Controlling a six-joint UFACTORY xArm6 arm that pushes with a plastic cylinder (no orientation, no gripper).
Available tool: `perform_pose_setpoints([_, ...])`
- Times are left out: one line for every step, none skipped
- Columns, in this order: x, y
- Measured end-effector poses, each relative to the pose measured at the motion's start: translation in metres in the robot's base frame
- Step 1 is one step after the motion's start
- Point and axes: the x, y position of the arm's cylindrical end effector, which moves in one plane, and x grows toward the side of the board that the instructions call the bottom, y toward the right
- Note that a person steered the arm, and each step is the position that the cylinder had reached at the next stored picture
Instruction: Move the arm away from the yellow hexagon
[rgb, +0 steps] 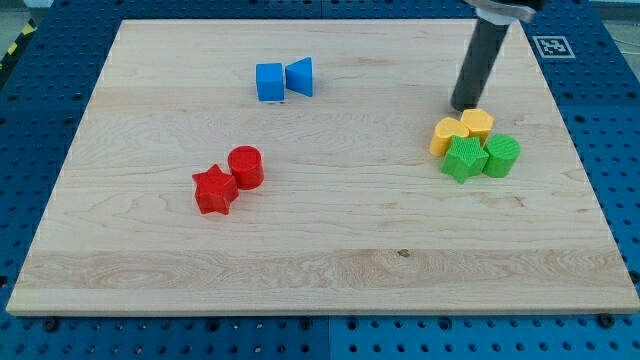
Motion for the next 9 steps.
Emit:
perform_pose_setpoints([0.000,-0.037])
perform_pose_setpoints([0.000,-0.076])
perform_pose_setpoints([0.000,-0.096])
perform_pose_setpoints([0.000,-0.096])
perform_pose_setpoints([0.001,-0.097])
perform_pose_setpoints([0.011,-0.097])
perform_pose_setpoints([0.039,-0.097])
perform_pose_setpoints([0.050,-0.096])
perform_pose_setpoints([0.063,-0.096])
